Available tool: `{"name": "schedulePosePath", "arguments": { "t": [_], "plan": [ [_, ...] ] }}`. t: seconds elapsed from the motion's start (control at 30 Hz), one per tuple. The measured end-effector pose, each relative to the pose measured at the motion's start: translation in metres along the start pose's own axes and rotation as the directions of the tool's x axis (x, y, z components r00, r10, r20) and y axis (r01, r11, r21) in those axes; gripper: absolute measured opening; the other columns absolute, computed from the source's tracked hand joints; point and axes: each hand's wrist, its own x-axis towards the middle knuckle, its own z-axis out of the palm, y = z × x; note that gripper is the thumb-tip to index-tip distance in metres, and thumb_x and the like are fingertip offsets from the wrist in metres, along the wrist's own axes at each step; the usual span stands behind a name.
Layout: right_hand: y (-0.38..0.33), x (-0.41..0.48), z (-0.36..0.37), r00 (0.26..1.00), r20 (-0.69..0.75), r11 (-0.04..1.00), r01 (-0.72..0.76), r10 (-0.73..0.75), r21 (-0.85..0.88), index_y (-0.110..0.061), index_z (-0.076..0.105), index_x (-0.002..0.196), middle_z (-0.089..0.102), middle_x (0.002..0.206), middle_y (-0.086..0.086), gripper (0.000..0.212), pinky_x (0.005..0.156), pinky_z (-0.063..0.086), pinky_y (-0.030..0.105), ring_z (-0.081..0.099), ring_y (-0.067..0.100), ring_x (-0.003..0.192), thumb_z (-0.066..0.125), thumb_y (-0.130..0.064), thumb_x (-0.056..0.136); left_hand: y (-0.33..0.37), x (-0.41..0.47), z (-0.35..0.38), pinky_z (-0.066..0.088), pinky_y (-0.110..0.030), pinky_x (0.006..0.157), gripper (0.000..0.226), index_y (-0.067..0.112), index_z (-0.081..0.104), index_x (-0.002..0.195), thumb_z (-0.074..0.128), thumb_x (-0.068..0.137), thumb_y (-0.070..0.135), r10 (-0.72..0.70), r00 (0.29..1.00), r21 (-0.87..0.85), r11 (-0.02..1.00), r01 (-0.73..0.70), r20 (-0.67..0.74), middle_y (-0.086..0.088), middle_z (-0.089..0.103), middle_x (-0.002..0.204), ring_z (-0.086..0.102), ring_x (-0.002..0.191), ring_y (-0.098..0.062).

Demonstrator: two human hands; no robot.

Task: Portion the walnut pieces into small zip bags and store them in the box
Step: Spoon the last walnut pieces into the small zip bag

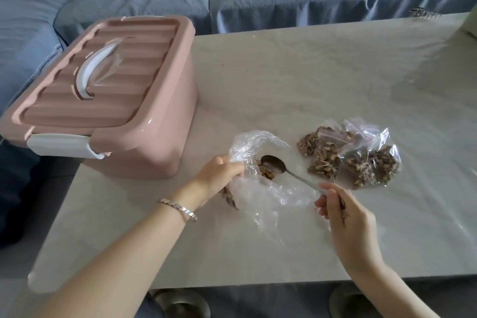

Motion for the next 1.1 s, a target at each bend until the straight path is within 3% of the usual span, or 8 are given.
{"name": "schedulePosePath", "arguments": {
  "t": [0.13, 0.23, 0.4, 0.5, 0.67, 0.83, 0.97, 1.1],
  "plan": [
    [0.005, -0.008, 0.002, 0.996, -0.017, 0.996, -0.088, 0.088, 0.033, -0.017, 0.061, 0.095, 0.061, 0.069, -0.004, 0.041, 0.059, 0.043, 0.007, 0.056, 0.005, 0.065, 0.034, -0.048, 0.089, -0.012, -0.002, 0.014, 0.034, -0.021, 0.048, 0.027, 0.004, 0.052, 0.076, 0.051, 0.056, 0.023, 0.064, 0.998, -0.169, 0.984, -0.065, -0.013, -0.001, 0.04, 0.058, 0.038, 0.055, -0.017],
    [0.006, -0.012, 0.001, 0.989, -0.002, 0.988, -0.147, 0.148, 0.039, -0.013, 0.061, 0.093, 0.061, 0.082, -0.01, 0.029, 0.056, 0.043, 0.009, 0.055, 0.006, 0.062, 0.039, -0.032, 0.097, -0.022, 0.0, 0.024, 0.042, -0.028, 0.058, 0.048, -0.006, 0.055, 0.101, 0.055, 0.063, 0.023, 0.123, 0.992, -0.264, 0.956, -0.125, -0.023, -0.011, 0.05, 0.072, 0.049, 0.065, -0.019],
    [0.001, -0.017, 0.002, 0.945, 0.004, 0.935, -0.323, 0.326, 0.144, -0.02, 0.062, 0.084, 0.064, 0.071, -0.002, 0.029, 0.05, 0.042, 0.011, 0.053, 0.008, 0.055, 0.038, -0.013, 0.096, -0.024, 0.0, 0.032, 0.05, -0.033, 0.069, 0.028, 0.011, 0.065, 0.098, 0.059, 0.071, 0.019, 0.178, 0.982, -0.39, 0.901, -0.188, -0.064, -0.009, 0.068, 0.085, 0.065, 0.079, -0.022],
    [-0.003, -0.016, 0.001, 0.874, 0.016, 0.845, -0.475, 0.487, 0.247, -0.013, 0.065, 0.082, 0.06, 0.055, 0.003, 0.031, 0.046, 0.043, 0.014, 0.05, 0.005, 0.045, 0.038, -0.009, 0.097, -0.027, 0.001, 0.032, 0.049, -0.034, 0.068, 0.03, 0.009, 0.064, 0.1, 0.059, 0.073, 0.021, 0.188, 0.978, -0.381, 0.901, -0.207, -0.087, -0.019, 0.067, 0.09, 0.063, 0.082, -0.027],
    [-0.004, -0.007, -0.004, 0.668, 0.123, 0.554, -0.694, 0.734, 0.461, -0.005, 0.066, 0.083, 0.059, 0.065, 0.009, 0.031, 0.054, 0.043, 0.024, 0.048, 0.015, 0.055, 0.041, -0.016, 0.098, -0.03, 0.001, 0.025, 0.044, -0.041, 0.07, 0.031, 0.006, 0.064, 0.099, 0.058, 0.069, 0.014, 0.196, 0.978, -0.426, 0.88, -0.209, -0.077, -0.021, 0.065, 0.09, 0.06, 0.08, -0.031],
    [-0.006, 0.003, -0.014, 0.673, 0.107, 0.566, -0.688, 0.732, 0.454, -0.004, 0.065, 0.083, 0.058, 0.064, 0.008, 0.032, 0.057, 0.042, 0.024, 0.047, 0.015, 0.056, 0.04, -0.018, 0.099, -0.027, -0.002, 0.007, 0.045, -0.02, 0.054, 0.024, 0.015, 0.062, 0.082, 0.056, 0.061, 0.024, 0.192, 0.971, -0.235, 0.946, -0.222, -0.144, 0.008, 0.064, 0.061, 0.058, 0.059, -0.012],
    [-0.012, 0.014, -0.026, 0.741, 0.077, 0.669, -0.641, 0.667, 0.376, -0.01, 0.065, 0.084, 0.06, 0.068, 0.01, 0.028, 0.055, 0.048, 0.022, 0.051, 0.018, 0.058, 0.042, -0.018, 0.098, -0.037, -0.009, -0.016, 0.045, -0.033, 0.065, 0.027, 0.025, 0.048, 0.082, 0.053, 0.063, 0.043, 0.185, 0.955, 0.123, 0.979, -0.161, -0.23, 0.007, 0.055, 0.075, 0.056, 0.073, -0.018],
    [-0.018, 0.022, -0.032, 0.796, 0.077, 0.751, -0.593, 0.6, 0.289, -0.012, 0.065, 0.082, 0.063, 0.065, 0.008, 0.027, 0.049, 0.049, 0.015, 0.053, 0.016, 0.054, 0.042, -0.016, 0.097, -0.06, -0.021, -0.035, 0.053, -0.04, 0.069, 0.036, 0.036, 0.041, 0.097, 0.065, 0.074, 0.05, 0.206, 0.938, 0.293, 0.948, -0.122, -0.277, 0.001, 0.056, 0.086, 0.058, 0.078, -0.017]
  ]
}}
